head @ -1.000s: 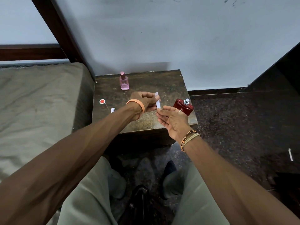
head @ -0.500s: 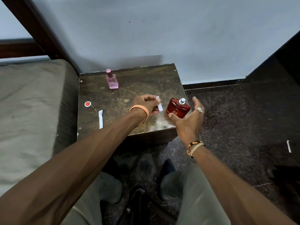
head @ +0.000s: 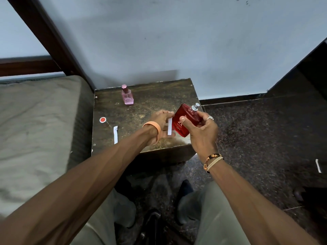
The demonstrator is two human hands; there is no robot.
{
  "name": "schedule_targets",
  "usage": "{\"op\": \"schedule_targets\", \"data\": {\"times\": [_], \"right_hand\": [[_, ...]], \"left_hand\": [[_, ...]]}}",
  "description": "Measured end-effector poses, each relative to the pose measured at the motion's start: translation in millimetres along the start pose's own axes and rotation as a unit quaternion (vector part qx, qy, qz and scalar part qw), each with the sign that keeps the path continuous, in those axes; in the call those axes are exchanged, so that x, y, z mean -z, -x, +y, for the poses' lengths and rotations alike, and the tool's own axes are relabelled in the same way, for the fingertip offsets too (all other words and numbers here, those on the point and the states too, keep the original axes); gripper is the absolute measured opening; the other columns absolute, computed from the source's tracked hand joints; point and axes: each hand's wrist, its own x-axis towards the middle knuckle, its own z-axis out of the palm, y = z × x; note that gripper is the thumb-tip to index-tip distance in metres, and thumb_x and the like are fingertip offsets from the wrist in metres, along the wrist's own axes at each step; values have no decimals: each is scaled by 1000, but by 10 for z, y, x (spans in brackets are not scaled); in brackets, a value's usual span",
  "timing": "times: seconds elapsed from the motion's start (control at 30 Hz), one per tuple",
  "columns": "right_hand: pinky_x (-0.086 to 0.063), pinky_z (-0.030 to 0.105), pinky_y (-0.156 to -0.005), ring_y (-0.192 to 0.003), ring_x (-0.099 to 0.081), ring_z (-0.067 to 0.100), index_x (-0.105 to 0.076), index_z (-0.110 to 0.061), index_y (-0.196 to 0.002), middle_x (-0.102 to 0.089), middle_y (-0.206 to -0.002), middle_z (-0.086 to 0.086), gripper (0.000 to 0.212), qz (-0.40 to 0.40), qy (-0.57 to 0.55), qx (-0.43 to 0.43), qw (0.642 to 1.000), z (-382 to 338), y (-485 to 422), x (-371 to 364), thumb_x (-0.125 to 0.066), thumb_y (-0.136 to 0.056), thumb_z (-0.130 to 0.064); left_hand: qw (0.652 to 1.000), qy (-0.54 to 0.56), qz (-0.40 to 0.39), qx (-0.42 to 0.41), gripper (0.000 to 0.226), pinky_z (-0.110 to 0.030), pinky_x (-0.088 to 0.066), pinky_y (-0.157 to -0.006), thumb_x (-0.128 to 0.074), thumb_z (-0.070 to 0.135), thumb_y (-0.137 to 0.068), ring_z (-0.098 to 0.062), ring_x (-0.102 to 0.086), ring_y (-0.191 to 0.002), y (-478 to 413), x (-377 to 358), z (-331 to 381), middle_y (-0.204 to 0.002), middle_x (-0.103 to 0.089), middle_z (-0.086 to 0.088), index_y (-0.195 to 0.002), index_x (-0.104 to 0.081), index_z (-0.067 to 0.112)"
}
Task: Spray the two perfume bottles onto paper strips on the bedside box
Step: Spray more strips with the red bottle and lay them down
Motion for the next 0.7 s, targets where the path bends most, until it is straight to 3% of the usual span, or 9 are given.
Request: {"op": "schedule_targets", "data": {"times": [0.1,0.17,0.23,0.37,0.47,0.6,0.7], "right_hand": [[-60,32,-80,-89,-66,-1,-63,-40,-97,-68,-96,-15,37,6,36,59,998,-252,161,-1,-87,-70,-33],[-60,28,-79,-89,-64,-6,-61,-41,-110,-64,-95,-21,42,9,70,108,992,-432,275,8,-83,-74,-41],[-58,28,-82,-93,-64,-2,-57,-37,-124,-62,-101,-22,48,1,95,163,982,-610,407,18,-76,-80,-46],[-56,39,-87,-108,-59,13,-47,-28,-138,-56,-119,-7,55,-48,116,248,961,-898,636,18,-63,-90,-50],[-56,43,-87,-107,-60,14,-42,-33,-141,-57,-120,-7,59,-74,96,258,958,-1097,773,23,-62,-88,-50],[-60,35,-79,-92,-65,1,-34,-45,-146,-61,-106,-31,64,-84,18,260,962,-1386,940,-4,-62,-88,-44],[-60,45,-81,-90,-69,15,-33,-52,-144,-67,-112,-11,66,-103,-58,236,965,-1563,1004,-20,-61,-87,-35]], "left_hand": [[998,46,-31,4,11,-52,-58,-63,-58,15,-91,-30,-71,-73,254,26,147,-84,-68,-12,-80,-57,12],[997,53,-45,-13,12,-53,-58,-63,-56,12,-93,-29,-70,-72,428,50,240,-83,-67,-12,-81,-56,12],[996,63,-58,-29,13,-53,-58,-65,-55,10,-93,-29,-68,-72,627,74,338,-81,-65,-10,-80,-56,12],[993,74,-79,-58,15,-55,-57,-73,-52,11,-95,-29,-67,-73,997,126,515,-82,-64,-10,-80,-56,14],[990,74,-95,-72,13,-53,-57,-72,-51,11,-96,-33,-64,-85,1268,167,620,-97,-61,-16,-84,-55,13],[987,74,-114,-91,7,-50,-58,-69,-53,10,-95,-33,-64,-87,1586,183,737,-100,-61,-17,-89,-54,11],[985,70,-119,-99,8,-43,-59,-60,-55,10,-94,-28,-66,-78,1764,175,803,-90,-64,-12,-86,-54,11]]}}
